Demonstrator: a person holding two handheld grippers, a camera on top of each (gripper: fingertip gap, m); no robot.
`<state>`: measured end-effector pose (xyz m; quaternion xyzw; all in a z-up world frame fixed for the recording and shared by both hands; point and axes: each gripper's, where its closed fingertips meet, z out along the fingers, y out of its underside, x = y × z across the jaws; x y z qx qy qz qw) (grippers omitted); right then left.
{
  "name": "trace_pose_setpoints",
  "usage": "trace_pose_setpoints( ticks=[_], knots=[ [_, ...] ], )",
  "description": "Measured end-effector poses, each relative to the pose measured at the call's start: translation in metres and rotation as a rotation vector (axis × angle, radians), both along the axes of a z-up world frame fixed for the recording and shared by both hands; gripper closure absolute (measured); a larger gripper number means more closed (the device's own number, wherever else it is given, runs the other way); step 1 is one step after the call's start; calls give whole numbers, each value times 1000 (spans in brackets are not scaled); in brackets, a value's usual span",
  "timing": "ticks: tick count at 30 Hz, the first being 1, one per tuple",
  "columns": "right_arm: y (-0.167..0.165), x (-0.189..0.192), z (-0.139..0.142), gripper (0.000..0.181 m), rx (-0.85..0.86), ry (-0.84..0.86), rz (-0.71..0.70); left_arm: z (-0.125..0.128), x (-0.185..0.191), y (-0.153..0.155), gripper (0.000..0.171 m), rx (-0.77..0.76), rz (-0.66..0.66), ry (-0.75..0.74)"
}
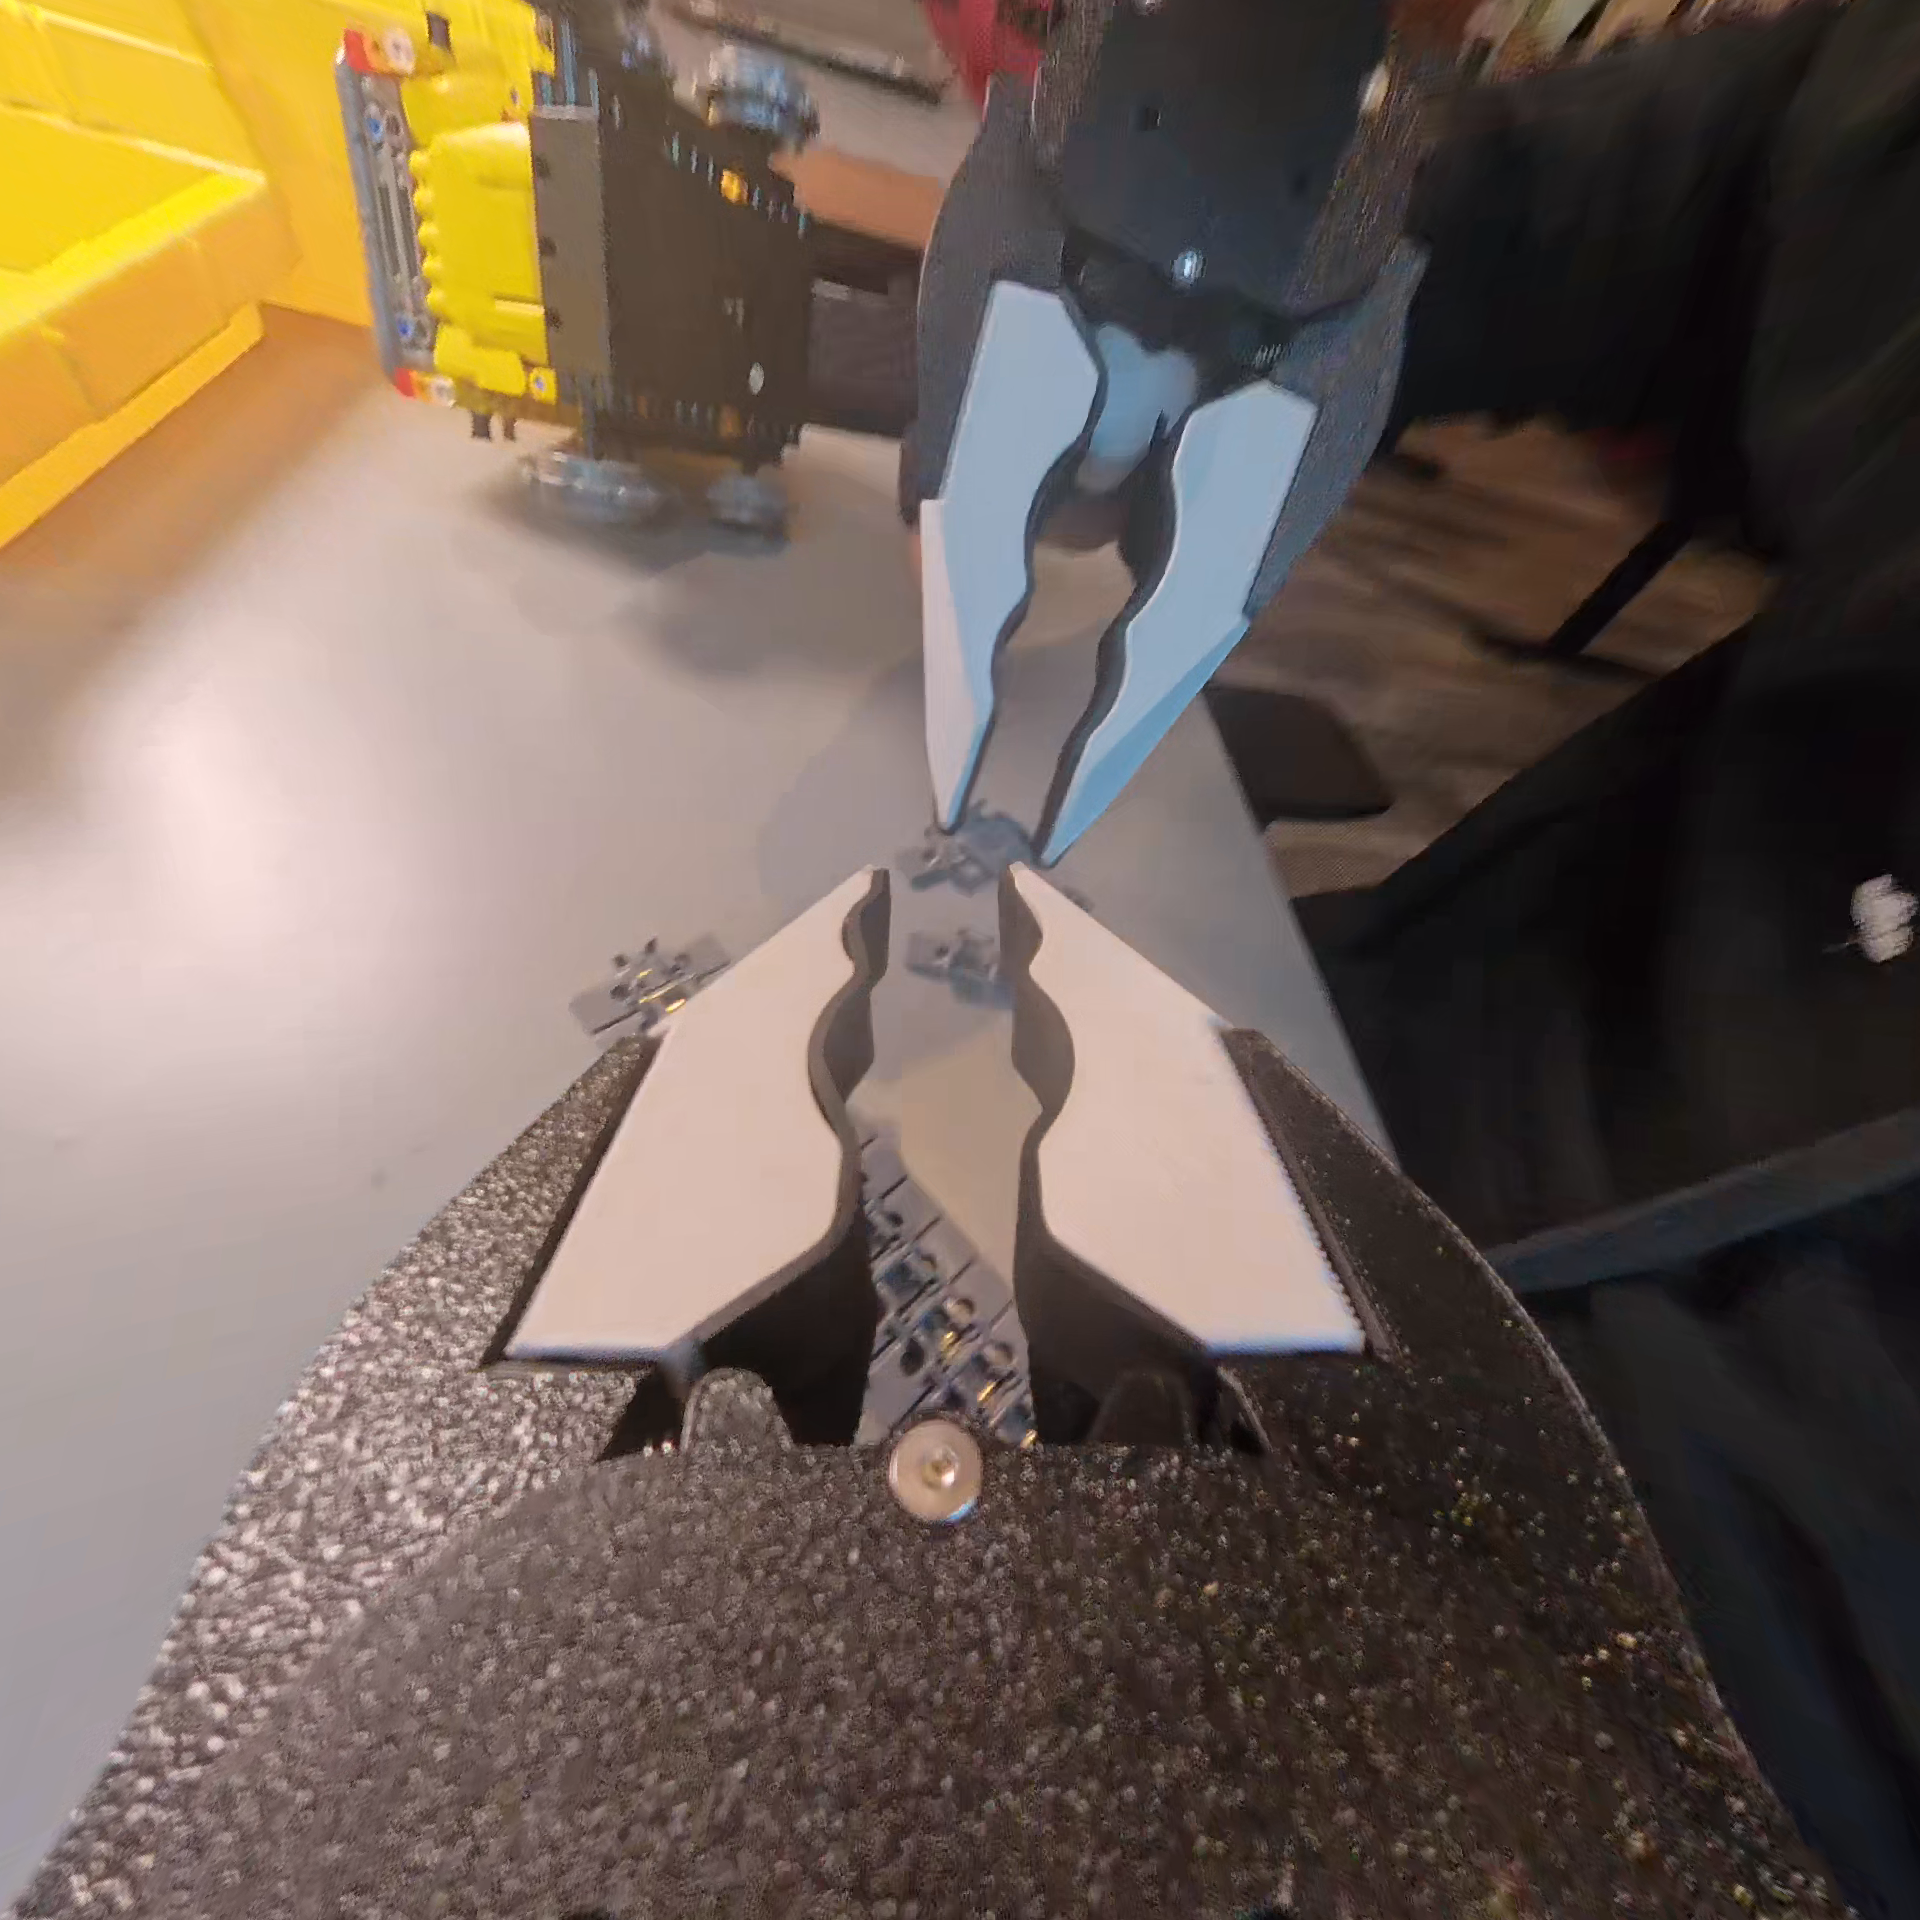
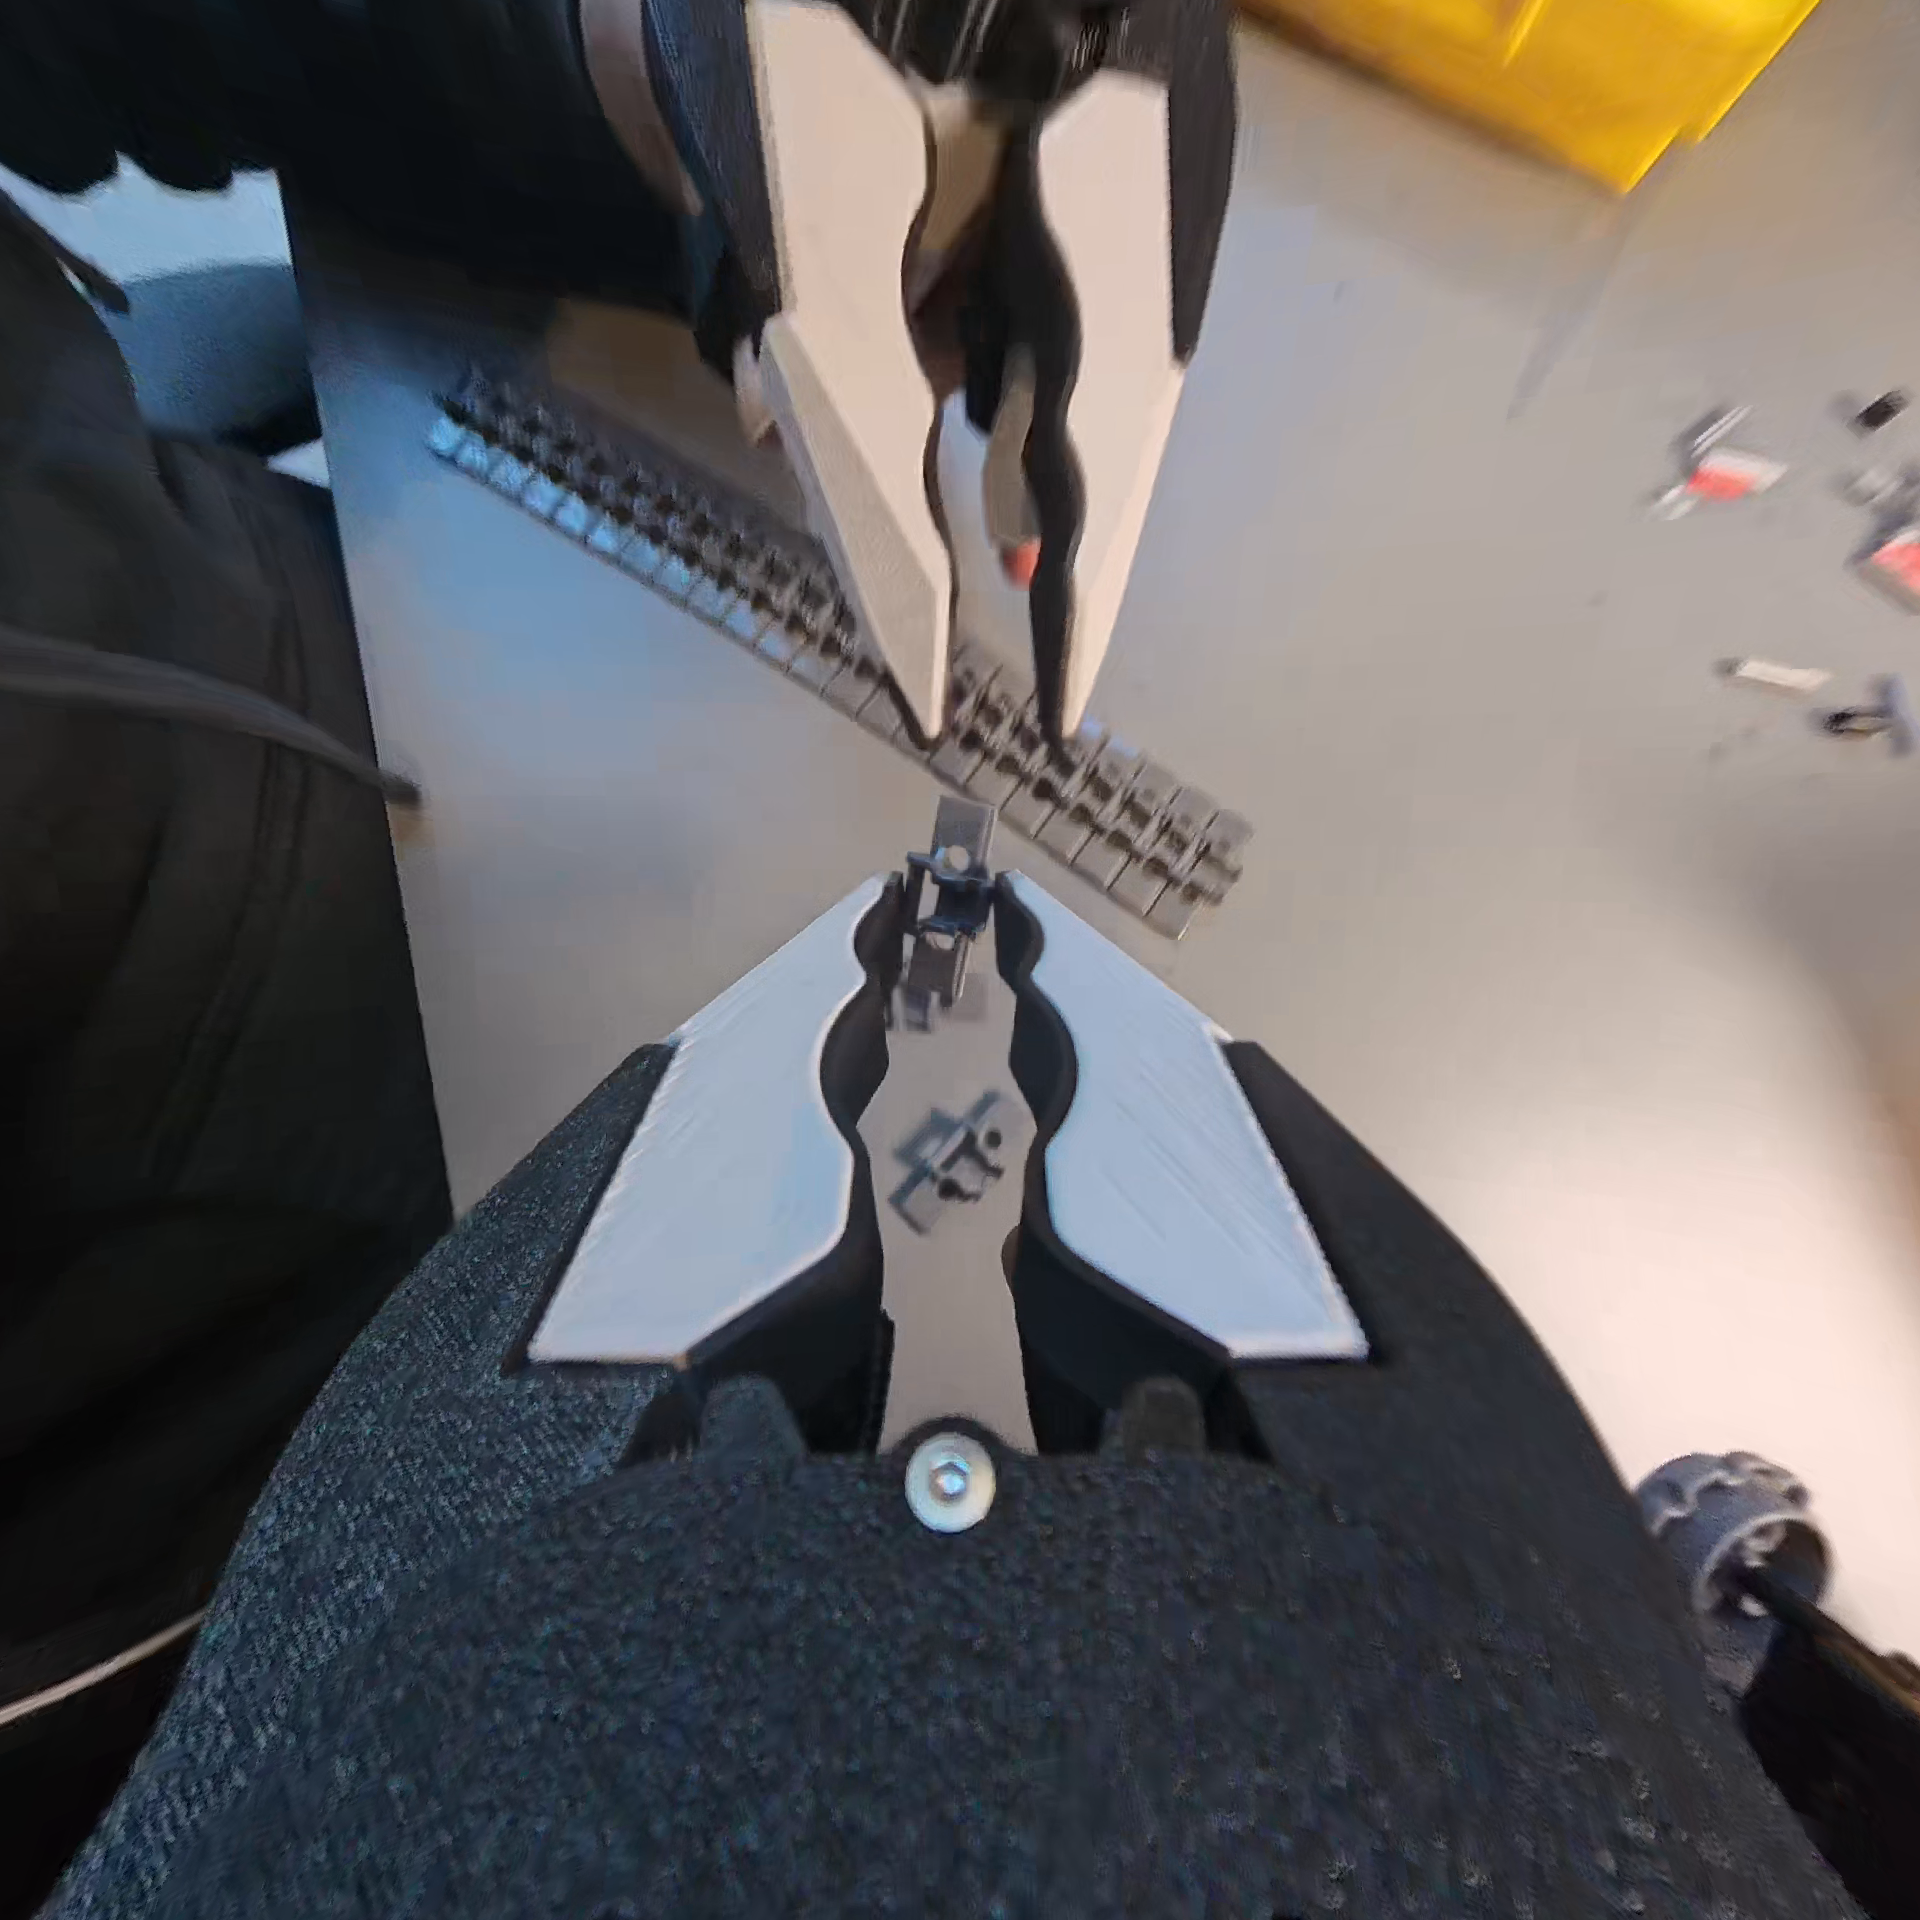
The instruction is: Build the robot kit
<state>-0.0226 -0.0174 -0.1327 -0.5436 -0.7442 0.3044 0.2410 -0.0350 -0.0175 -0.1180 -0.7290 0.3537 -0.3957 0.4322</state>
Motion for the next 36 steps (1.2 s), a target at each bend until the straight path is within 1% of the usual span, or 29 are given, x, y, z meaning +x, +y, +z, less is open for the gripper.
trace_pose_setpoints(
  ticks=[2, 4, 6, 7, 9, 11, 14, 18, 21, 24, 32, 34, 36],
  knots=[
    [-1, -10, 15, 164, 35, 93, -5, 14, 0, -1, 154, -54, -11, -129],
    [-2, -18, 24, 164, 105, 156, 4, 24, -2, -3, 160, -94, -27, -218],
    [-6, -24, 34, 165, 146, 210, 13, 26, -4, -3, 168, -105, -35, -235],
    [-5, -26, 39, 173, 164, 235, 6, 25, -5, -3, 169, -104, -36, -232],
    [-7, -27, 45, 173, 191, 255, 22, 29, -5, -6, 169, -96, -56, -242],
    [-8, -25, 45, 171, 175, 237, 35, 30, -6, -8, 171, -67, -70, -220],
    [-9, -22, 45, 164, 78, 184, 41, 27, -6, -12, 171, -8, -93, -146],
    [-11, -18, 35, 163, 19, 76, 82, 22, -4, -15, 171, 18, -106, -88],
    [-15, -21, 33, 173, -6, 56, 109, 19, -3, -15, 171, 21, -109, -61],
    [-14, -23, 27, 175, -12, 14, 116, 15, -4, -14, 171, 16, -103, -47],
    [-8, -30, 25, 174, -76, -15, 84, 17, -11, -8, 171, 19, -67, -57],
    [-3, -32, 26, 174, -91, -21, 60, 17, -14, -2, 171, 18, -32, -64],
    [11, -36, 24, 175, -121, -43, -18, 13, -23, 10, 167, 26, 44, -33]
  ],
)
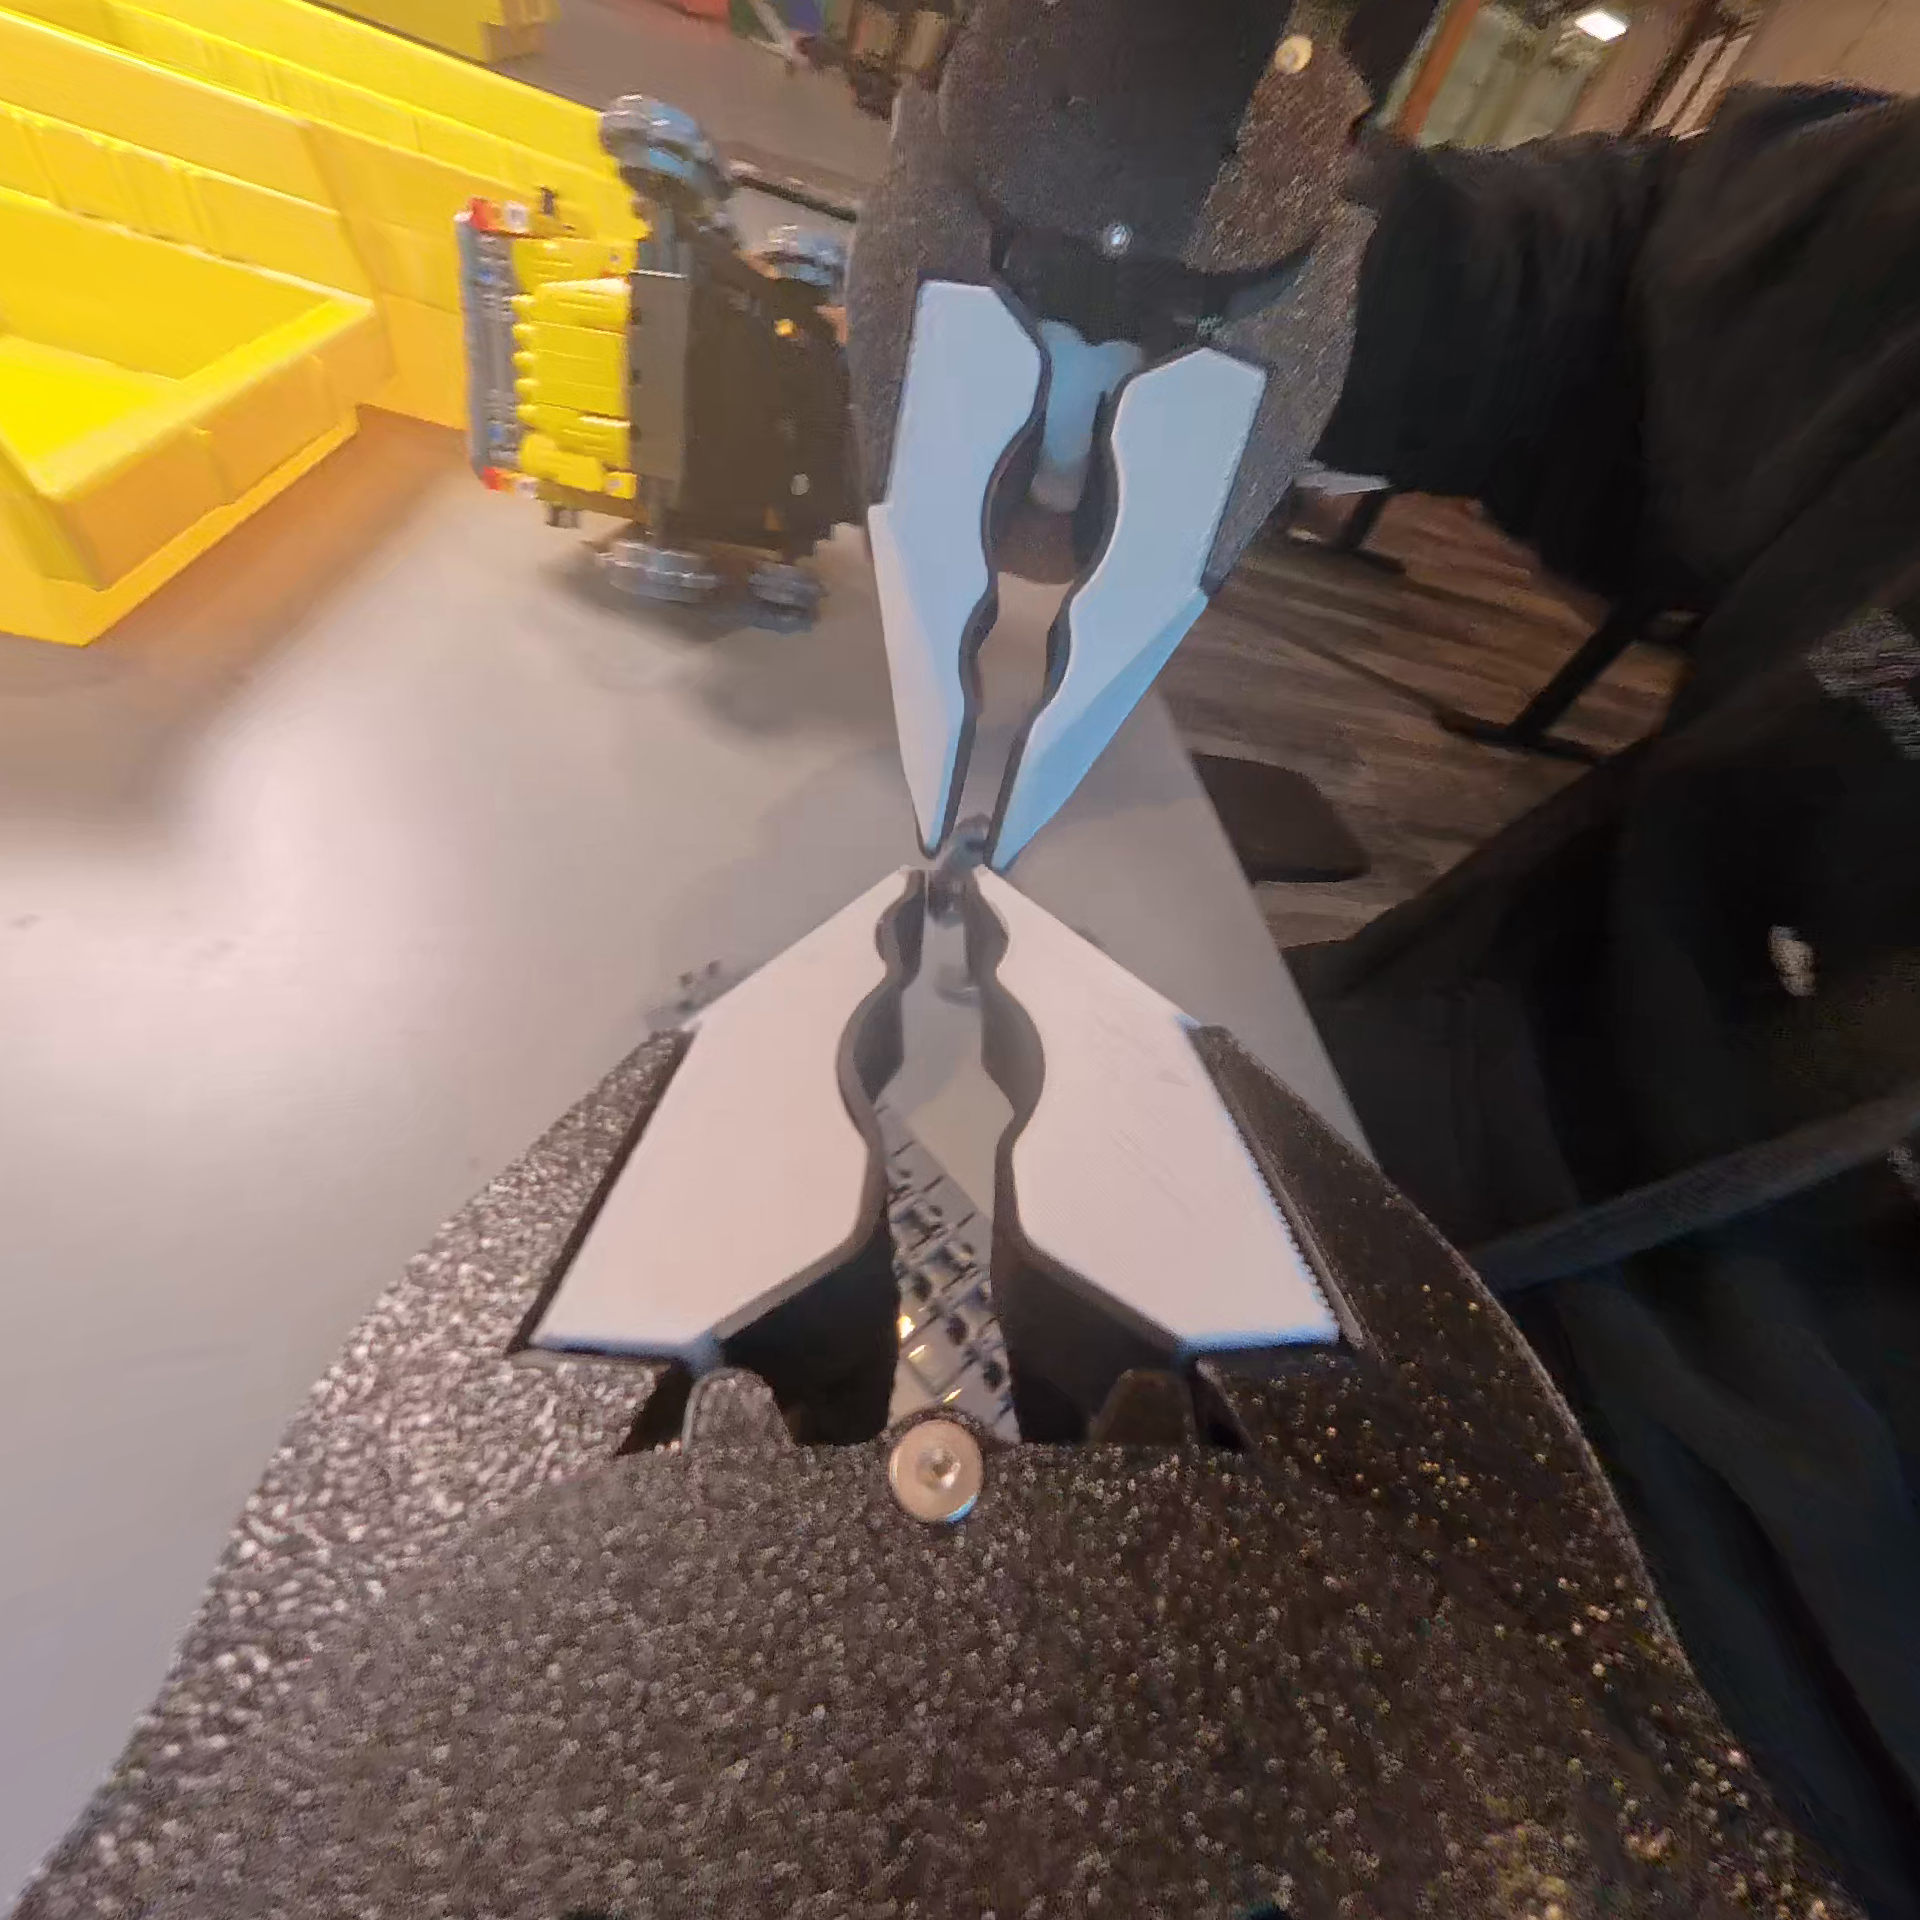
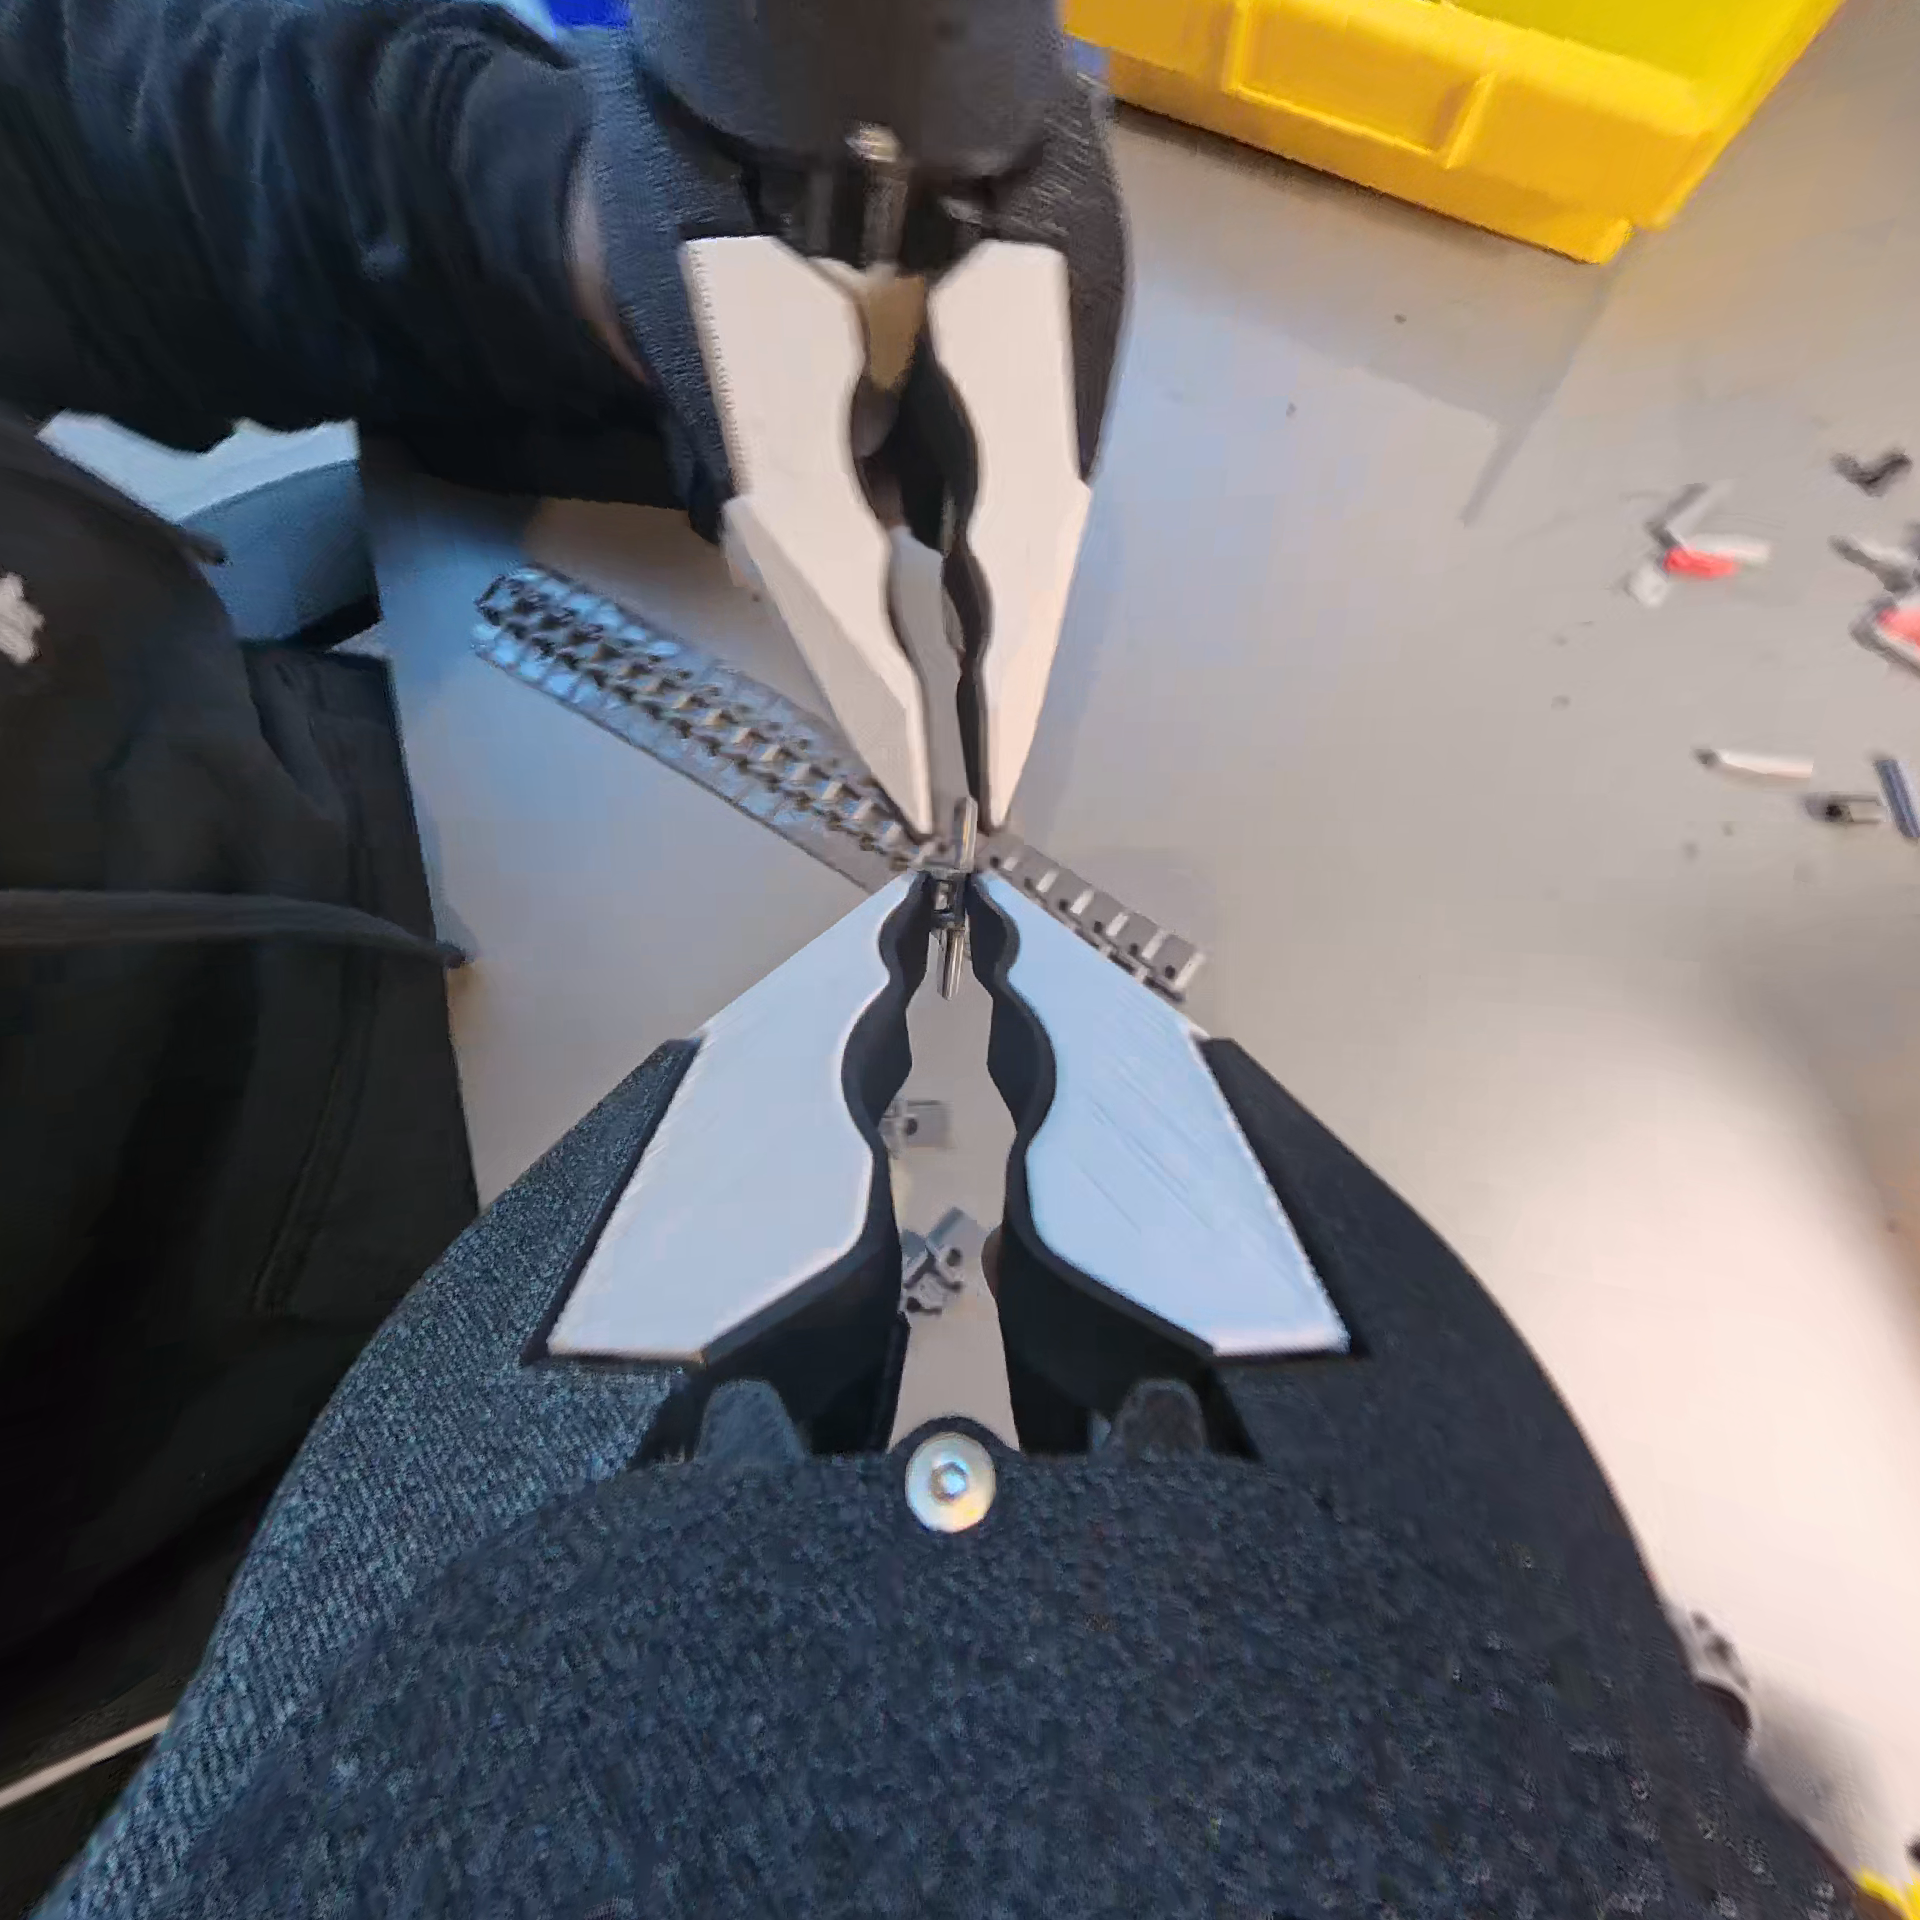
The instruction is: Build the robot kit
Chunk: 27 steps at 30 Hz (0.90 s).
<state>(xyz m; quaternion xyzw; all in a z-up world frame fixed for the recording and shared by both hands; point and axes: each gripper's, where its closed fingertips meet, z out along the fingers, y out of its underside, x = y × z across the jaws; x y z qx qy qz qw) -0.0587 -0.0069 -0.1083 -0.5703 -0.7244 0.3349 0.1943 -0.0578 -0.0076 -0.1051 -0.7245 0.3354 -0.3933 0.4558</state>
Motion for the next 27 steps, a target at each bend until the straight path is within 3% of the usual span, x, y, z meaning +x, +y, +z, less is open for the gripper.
trace_pose_setpoints(
  ticks=[5, 14, 20, 27],
  knots=[
    [45, -4, -33, 175, -114, -117, -245, -44, -15, 17, 160, 22, 115, 316],
    [58, -3, -68, 175, -221, -243, -351, -74, -2, 30, 153, -26, 148, 476],
    [60, -2, -74, 175, -133, -277, -350, -83, 0, 30, 152, -30, 145, 522],
    [61, -1, -76, 174, 85, -317, -314, -84, 0, 29, 153, -21, 155, 536]
  ],
)
